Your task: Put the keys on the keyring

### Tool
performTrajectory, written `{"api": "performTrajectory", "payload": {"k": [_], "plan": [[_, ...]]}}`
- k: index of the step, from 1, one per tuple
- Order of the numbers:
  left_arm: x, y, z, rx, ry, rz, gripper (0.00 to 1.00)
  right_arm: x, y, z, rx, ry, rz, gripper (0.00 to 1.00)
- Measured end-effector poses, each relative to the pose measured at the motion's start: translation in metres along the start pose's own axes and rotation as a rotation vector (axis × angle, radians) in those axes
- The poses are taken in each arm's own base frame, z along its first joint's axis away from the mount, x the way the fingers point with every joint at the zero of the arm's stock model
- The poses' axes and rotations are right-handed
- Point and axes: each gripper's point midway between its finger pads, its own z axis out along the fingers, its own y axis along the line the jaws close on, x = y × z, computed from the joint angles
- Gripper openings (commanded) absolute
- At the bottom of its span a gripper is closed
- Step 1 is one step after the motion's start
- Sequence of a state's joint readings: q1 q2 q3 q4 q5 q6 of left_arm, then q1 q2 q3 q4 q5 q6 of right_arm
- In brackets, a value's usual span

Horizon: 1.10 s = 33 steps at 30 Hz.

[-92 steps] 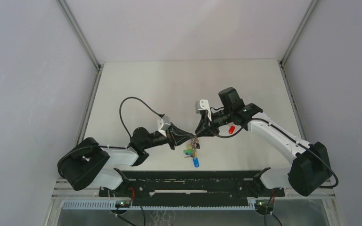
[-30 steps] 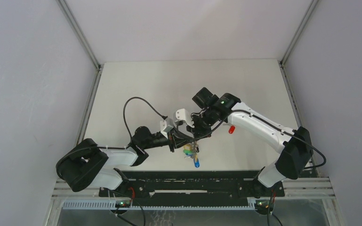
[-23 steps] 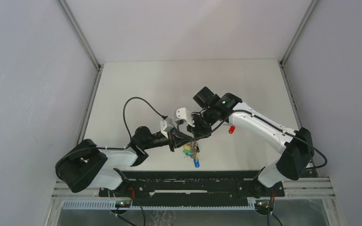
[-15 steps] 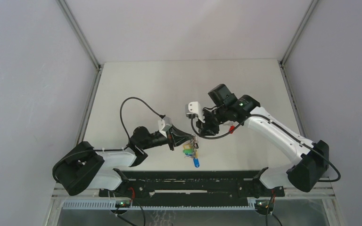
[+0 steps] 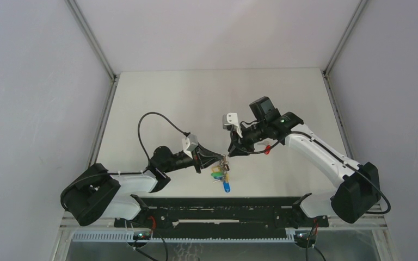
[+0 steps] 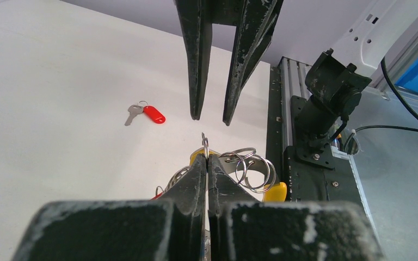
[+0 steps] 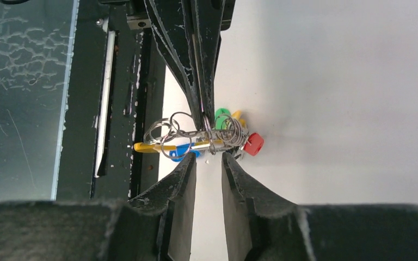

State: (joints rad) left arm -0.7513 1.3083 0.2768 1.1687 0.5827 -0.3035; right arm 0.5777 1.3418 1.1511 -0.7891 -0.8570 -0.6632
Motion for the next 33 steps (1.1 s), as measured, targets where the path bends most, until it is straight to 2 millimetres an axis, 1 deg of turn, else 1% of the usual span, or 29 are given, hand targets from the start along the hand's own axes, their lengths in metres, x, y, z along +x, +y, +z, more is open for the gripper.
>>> {"api": "performTrajectory", "payload": {"k": [5,10,13,15,16,25,33], "plan": [[0.0,0.0,0.0,0.001,-0.002,0.001,0.0,-0.002,-0.002,0.007,-0.036,-0.024,0.006,0.23],[-0.001,-0.001,0.0,0.005,-0.002,0.002,0.0,-0.001,-0.004,0.012,-0.057,-0.031,0.014,0.2],[-0.001,-0.001,0.0,0.006,-0.002,0.002,0.0,0.002,-0.004,0.015,-0.066,-0.027,0.023,0.11],[-0.001,-0.001,0.0,0.005,-0.002,0.002,0.0,0.003,-0.005,0.016,-0.07,-0.025,0.027,0.01],[-0.001,-0.001,0.0,0.005,-0.002,0.002,0.0,0.004,-0.005,0.017,-0.073,-0.023,0.031,0.0],[-0.001,0.0,0.0,0.003,-0.002,0.001,0.0,0.009,-0.003,0.018,-0.09,-0.012,0.052,0.0],[-0.003,-0.001,0.0,0.006,-0.011,0.006,0.0,0.018,-0.003,0.024,-0.115,0.008,0.086,0.0]]}}
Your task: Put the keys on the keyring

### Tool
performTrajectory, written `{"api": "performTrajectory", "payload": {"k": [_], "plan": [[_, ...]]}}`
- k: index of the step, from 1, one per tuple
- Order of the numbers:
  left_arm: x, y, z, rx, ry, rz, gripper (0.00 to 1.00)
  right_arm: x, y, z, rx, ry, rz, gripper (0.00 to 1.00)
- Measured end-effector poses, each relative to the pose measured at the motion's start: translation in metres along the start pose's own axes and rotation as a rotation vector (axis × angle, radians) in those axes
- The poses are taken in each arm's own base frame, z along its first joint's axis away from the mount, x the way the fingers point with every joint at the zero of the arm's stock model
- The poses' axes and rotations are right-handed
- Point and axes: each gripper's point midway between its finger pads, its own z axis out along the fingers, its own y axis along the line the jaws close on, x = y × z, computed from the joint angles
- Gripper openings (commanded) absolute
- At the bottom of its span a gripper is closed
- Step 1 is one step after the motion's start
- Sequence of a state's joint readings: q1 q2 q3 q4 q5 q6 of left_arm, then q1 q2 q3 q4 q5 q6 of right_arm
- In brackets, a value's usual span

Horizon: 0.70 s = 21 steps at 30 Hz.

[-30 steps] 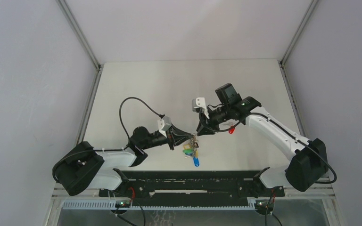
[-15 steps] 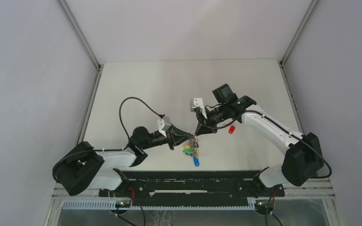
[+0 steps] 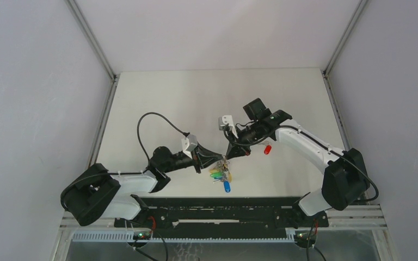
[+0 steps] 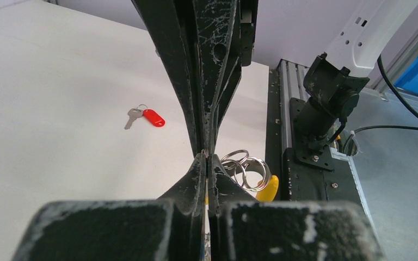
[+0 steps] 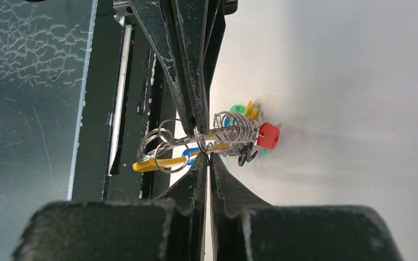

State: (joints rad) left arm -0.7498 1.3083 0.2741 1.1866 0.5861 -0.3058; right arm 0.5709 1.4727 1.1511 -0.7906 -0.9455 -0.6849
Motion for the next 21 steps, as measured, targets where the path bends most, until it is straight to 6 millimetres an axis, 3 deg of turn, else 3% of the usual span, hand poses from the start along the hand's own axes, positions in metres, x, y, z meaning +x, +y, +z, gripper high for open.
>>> {"api": "performTrajectory", "payload": {"k": [14,21], "plan": [[-0.007,-0.002,0.002,0.011,-0.033,-0.013,0.0,0.0,-0.001,0.004,0.003,-0.013,0.006,0.0],[-0.014,-0.005,0.003,0.02,-0.06,-0.009,0.0,-0.006,0.004,-0.003,0.051,-0.055,-0.041,0.14]]}}
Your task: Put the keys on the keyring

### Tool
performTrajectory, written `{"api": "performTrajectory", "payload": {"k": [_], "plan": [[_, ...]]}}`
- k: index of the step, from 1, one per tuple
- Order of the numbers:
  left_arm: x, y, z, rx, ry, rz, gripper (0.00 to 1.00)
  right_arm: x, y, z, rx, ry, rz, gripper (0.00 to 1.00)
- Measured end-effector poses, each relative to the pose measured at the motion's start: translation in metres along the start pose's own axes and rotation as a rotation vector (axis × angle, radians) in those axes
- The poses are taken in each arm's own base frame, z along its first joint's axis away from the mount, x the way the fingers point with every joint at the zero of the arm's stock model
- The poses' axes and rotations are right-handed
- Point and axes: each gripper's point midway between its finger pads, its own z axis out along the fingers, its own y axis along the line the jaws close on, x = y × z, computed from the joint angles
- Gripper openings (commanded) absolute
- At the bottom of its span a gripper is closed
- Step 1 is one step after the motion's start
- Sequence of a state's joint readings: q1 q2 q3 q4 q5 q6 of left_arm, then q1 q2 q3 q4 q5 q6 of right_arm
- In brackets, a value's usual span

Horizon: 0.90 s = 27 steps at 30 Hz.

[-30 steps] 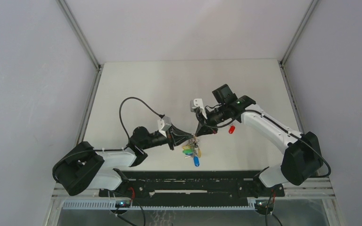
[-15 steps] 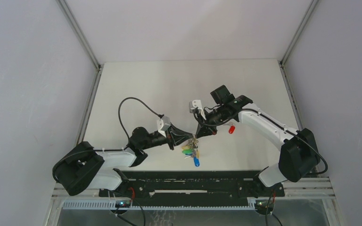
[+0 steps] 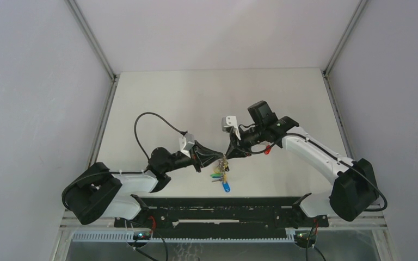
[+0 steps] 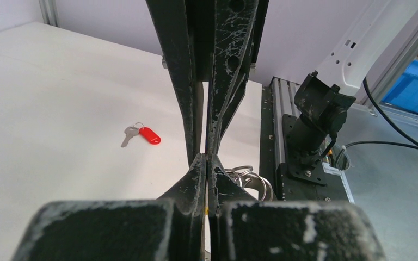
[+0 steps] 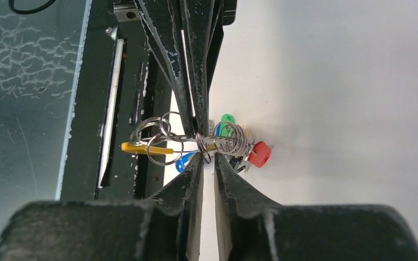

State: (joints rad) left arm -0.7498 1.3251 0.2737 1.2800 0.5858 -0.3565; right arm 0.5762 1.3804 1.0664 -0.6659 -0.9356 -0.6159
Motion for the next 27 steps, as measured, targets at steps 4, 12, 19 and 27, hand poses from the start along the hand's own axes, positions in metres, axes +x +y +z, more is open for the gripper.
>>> {"api": "performTrajectory", "payload": {"k": [4,12,19,27], "plan": [[-0.003,-0.001,0.0,0.003,-0.011,0.007,0.0,-0.003,-0.001,-0.004,0.025,-0.015,-0.031,0.17],[-0.004,0.0,0.001,0.002,-0.017,0.01,0.0,-0.004,0.005,-0.01,0.051,-0.04,-0.07,0.19],[-0.005,-0.001,0.001,0.002,-0.017,0.01,0.0,-0.014,0.0,-0.009,0.065,-0.068,-0.112,0.19],[-0.005,-0.001,0.001,0.002,-0.018,0.01,0.0,-0.017,0.001,-0.004,0.053,-0.079,-0.129,0.14]]}}
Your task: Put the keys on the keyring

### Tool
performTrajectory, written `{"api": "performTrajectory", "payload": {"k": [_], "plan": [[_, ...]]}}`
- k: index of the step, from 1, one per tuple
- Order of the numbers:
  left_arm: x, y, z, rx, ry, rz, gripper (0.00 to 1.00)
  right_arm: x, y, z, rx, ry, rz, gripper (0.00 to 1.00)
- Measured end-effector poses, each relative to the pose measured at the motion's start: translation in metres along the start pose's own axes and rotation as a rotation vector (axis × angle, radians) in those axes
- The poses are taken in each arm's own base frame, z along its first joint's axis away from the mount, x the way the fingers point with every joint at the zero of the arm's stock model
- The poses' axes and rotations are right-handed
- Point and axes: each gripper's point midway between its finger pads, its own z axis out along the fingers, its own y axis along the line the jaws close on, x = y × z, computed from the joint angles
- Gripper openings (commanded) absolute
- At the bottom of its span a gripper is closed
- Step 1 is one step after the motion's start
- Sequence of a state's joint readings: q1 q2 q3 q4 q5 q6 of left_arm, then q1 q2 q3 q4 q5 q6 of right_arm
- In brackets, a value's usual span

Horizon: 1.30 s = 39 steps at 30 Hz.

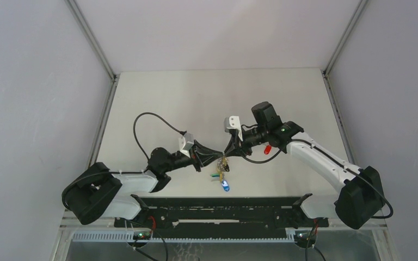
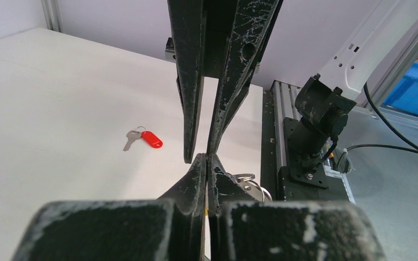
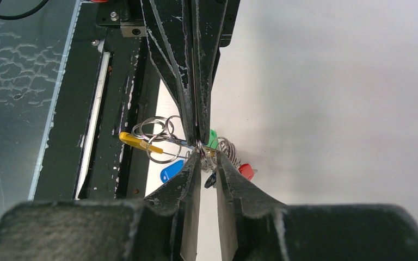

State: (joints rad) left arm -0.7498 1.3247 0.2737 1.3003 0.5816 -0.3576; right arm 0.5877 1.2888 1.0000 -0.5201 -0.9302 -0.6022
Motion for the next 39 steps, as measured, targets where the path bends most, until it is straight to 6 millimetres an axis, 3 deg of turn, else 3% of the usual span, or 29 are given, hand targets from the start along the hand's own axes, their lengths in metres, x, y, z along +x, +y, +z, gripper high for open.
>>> {"api": "performTrajectory", "payload": {"k": [5,8,11,18,28,33,34,39], "plan": [[0.0,0.0,0.0,0.0,0.0,0.0,0.0,0.002,0.002,0.004,-0.018,0.003,0.006,0.11],[0.0,0.0,0.0,0.0,0.0,0.0,0.0,0.005,0.004,0.007,-0.034,0.009,0.015,0.02],[0.001,0.0,0.0,-0.001,0.003,-0.002,0.02,0.01,0.006,0.01,-0.052,0.022,0.031,0.0],[-0.001,0.001,-0.001,-0.008,0.002,0.002,0.4,0.017,0.006,0.007,-0.049,0.078,0.066,0.0],[0.01,0.018,-0.02,-0.139,0.121,0.072,0.54,0.015,0.004,-0.006,0.01,0.218,0.085,0.0],[0.018,0.037,-0.033,-0.261,0.181,0.112,0.96,0.016,0.001,-0.005,0.018,0.316,0.091,0.0],[0.019,0.041,-0.036,-0.285,0.188,0.123,1.0,0.016,0.002,-0.005,0.019,0.337,0.092,0.0],[0.014,0.06,-0.05,-0.42,0.2,0.159,1.0,0.015,0.004,-0.006,0.023,0.429,0.088,0.0]]}}
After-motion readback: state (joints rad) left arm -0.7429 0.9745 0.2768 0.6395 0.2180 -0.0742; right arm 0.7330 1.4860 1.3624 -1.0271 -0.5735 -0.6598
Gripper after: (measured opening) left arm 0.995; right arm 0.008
